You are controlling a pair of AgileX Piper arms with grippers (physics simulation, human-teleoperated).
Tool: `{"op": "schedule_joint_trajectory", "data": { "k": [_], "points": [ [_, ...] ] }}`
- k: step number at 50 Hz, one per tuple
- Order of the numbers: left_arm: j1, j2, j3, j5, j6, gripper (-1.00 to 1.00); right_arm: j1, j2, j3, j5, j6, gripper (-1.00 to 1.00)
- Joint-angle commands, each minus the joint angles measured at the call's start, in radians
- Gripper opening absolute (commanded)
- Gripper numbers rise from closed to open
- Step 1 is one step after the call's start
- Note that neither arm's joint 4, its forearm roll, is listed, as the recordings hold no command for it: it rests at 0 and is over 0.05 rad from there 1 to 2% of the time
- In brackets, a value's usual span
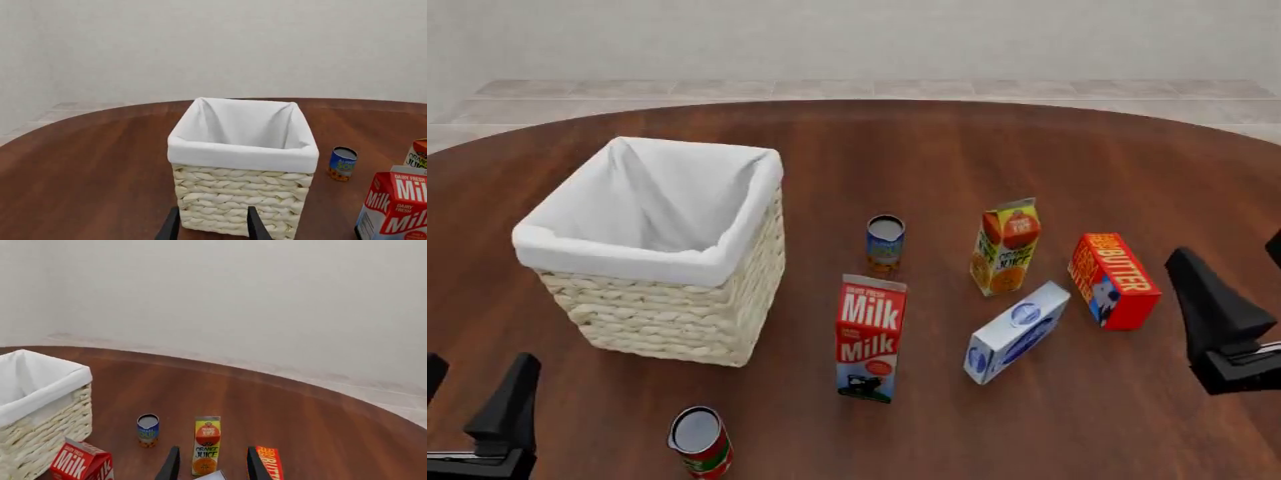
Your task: Pick up the alphabet soup and the tomato sauce, and put them in the basket.
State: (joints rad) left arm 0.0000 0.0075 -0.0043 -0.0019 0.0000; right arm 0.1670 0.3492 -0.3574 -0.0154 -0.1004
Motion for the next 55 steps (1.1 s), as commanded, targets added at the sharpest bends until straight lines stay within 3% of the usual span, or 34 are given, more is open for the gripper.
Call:
{"op": "schedule_joint_trajectory", "data": {
  "k": [1,19,23,32,55],
  "points": [
    [0.000,0.000,0.000,0.000,0.000,1.00,0.091,0.047,-0.081,0.037,-0.028,1.00],
    [0.000,0.000,0.000,0.000,0.000,1.00,0.304,0.189,-0.217,0.063,-0.092,1.00],
    [0.000,0.000,0.000,0.000,0.000,1.00,0.331,0.194,-0.238,0.076,-0.083,1.00],
    [0.000,0.000,0.000,0.000,0.000,1.00,0.438,0.255,-0.312,0.095,-0.133,1.00],
    [0.000,0.000,0.000,0.000,0.000,1.00,0.585,0.418,-0.392,0.050,-0.171,1.00]
  ]
}}
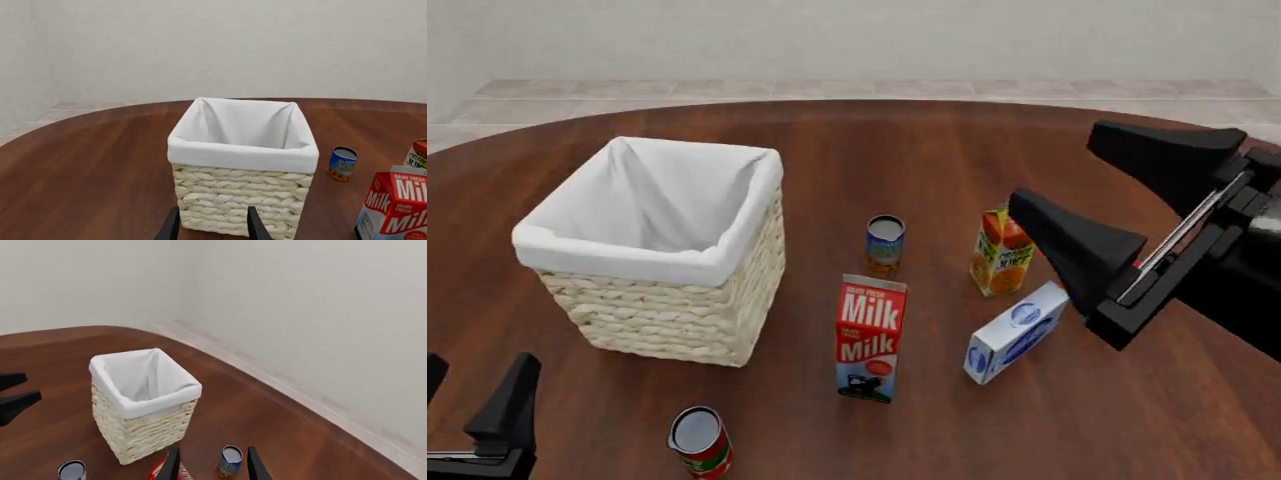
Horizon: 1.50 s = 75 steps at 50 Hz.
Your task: Pick up the alphabet soup and the tomato sauce, and put them in the basket.
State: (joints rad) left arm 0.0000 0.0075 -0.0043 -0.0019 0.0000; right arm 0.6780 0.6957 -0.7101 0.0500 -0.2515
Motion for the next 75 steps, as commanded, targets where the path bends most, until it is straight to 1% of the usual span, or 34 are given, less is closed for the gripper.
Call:
{"op": "schedule_joint_trajectory", "data": {
  "k": [1,4,6,7,15,16,20,22,33,43,45,46,48,50,54,75],
  "points": [
    [0.000,0.000,0.000,0.000,0.000,1.00,0.080,0.083,-0.045,-0.018,-0.018,1.00],
    [0.000,0.000,0.000,0.000,0.000,1.00,0.093,0.105,-0.051,-0.026,-0.021,1.00],
    [0.000,0.000,0.000,0.000,0.000,1.00,0.101,0.108,-0.055,-0.023,-0.013,1.00],
    [0.000,0.000,0.000,0.000,0.000,1.00,0.116,0.130,-0.060,-0.031,-0.019,1.00],
    [0.000,0.000,0.000,0.000,0.000,1.00,0.176,0.149,-0.082,-0.014,-0.026,1.00],
    [0.000,0.000,0.000,0.000,0.000,1.00,0.189,0.148,-0.090,-0.009,-0.018,1.00],
    [0.000,0.000,0.000,0.000,0.000,1.00,0.203,0.159,-0.097,-0.009,-0.026,1.00],
    [0.000,0.000,0.000,0.000,0.000,1.00,0.224,0.171,-0.100,-0.011,-0.029,1.00],
    [0.000,0.000,0.000,0.000,0.000,1.00,0.272,0.214,-0.115,-0.016,-0.024,1.00],
    [0.000,0.000,0.000,0.000,0.000,1.00,0.323,0.269,-0.130,-0.034,-0.011,1.00],
    [0.000,0.000,0.000,0.000,0.000,1.00,0.342,0.294,-0.140,-0.032,0.002,1.00],
    [0.000,0.000,0.000,0.000,0.000,1.00,0.346,0.301,-0.140,-0.036,-0.004,1.00],
    [0.000,0.000,0.000,0.000,0.000,1.00,0.357,0.313,-0.144,-0.037,0.006,1.00],
    [0.000,0.000,0.000,0.000,0.000,1.00,0.359,0.317,-0.143,-0.039,0.004,1.00],
    [0.000,0.000,0.000,0.000,0.000,1.00,0.384,0.332,-0.141,-0.031,0.014,1.00],
    [0.000,0.000,0.000,0.000,0.000,1.00,0.434,0.386,-0.153,-0.024,0.053,1.00]
  ]
}}
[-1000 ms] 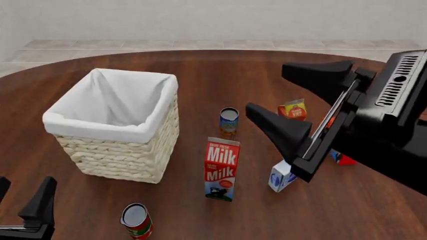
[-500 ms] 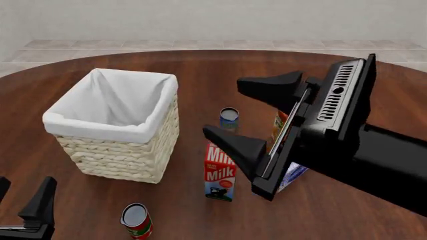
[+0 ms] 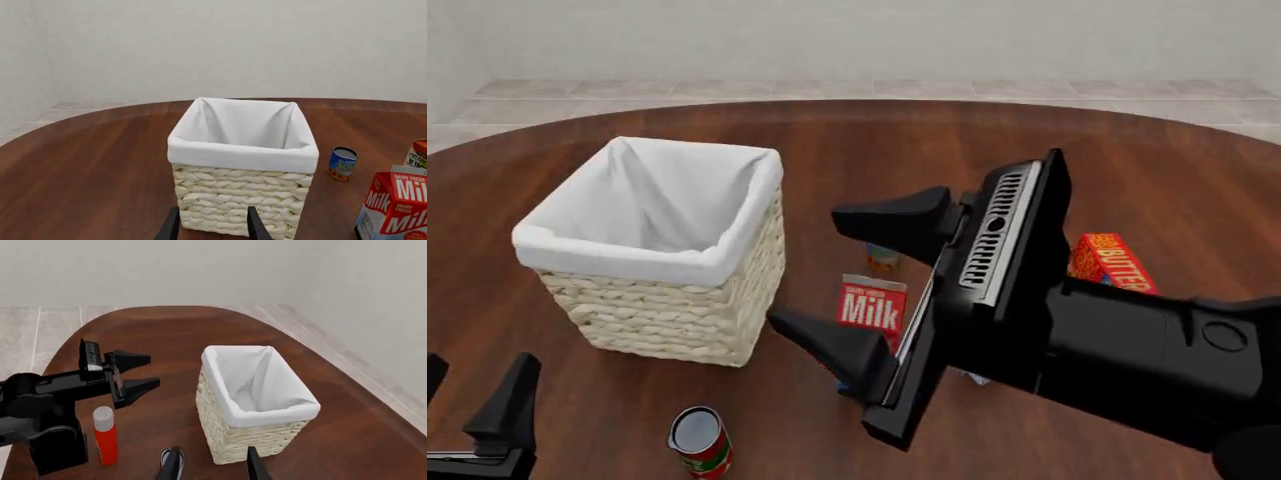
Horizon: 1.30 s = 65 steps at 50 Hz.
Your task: Pick up the alphabet soup and the tomato sauce, and put them in the basket.
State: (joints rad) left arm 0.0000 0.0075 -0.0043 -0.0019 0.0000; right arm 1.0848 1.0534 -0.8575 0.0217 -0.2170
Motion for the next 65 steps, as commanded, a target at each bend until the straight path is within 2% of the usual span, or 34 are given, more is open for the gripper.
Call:
{"op": "schedule_joint_trajectory", "data": {
  "k": [1,45,65],
  "points": [
    [0.000,0.000,0.000,0.000,0.000,1.00,0.039,0.035,-0.006,0.011,0.035,1.00],
    [0.000,0.000,0.000,0.000,0.000,1.00,0.121,0.236,-0.024,0.052,0.087,1.00],
    [0.000,0.000,0.000,0.000,0.000,1.00,0.115,0.317,-0.025,0.054,0.075,1.00]
  ]
}}
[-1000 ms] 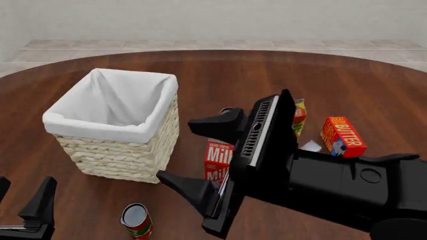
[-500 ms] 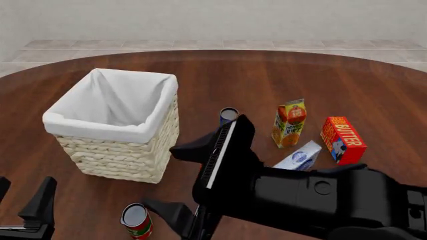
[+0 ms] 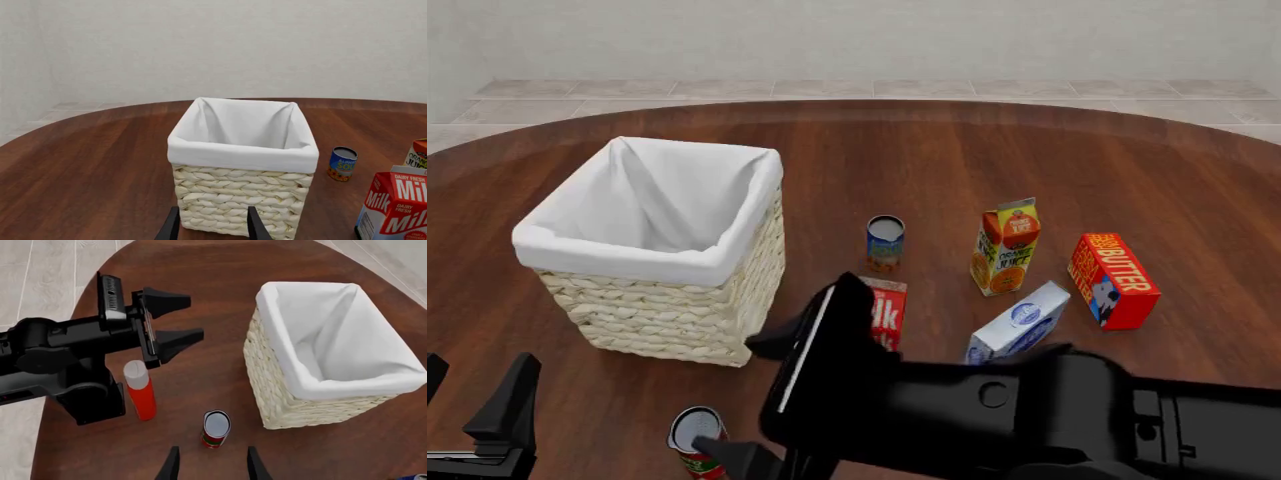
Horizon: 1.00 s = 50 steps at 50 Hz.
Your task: Pick up the alphabet soup and the tomato sauce, and put them in the basket.
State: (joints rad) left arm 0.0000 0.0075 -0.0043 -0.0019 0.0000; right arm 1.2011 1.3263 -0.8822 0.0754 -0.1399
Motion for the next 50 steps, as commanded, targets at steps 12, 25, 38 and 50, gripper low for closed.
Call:
{"op": "schedule_joint_trajectory", "data": {
  "k": [12,25,38,50],
  "points": [
    [0.000,0.000,0.000,0.000,0.000,1.00,-0.014,0.105,-0.014,0.018,-0.012,1.00],
    [0.000,0.000,0.000,0.000,0.000,1.00,0.002,0.144,-0.011,0.013,0.004,1.00],
    [0.000,0.000,0.000,0.000,0.000,1.00,-0.024,0.199,-0.016,-0.008,0.015,1.00],
    [0.000,0.000,0.000,0.000,0.000,1.00,-0.029,0.250,-0.019,-0.033,0.022,1.00]
  ]
}}
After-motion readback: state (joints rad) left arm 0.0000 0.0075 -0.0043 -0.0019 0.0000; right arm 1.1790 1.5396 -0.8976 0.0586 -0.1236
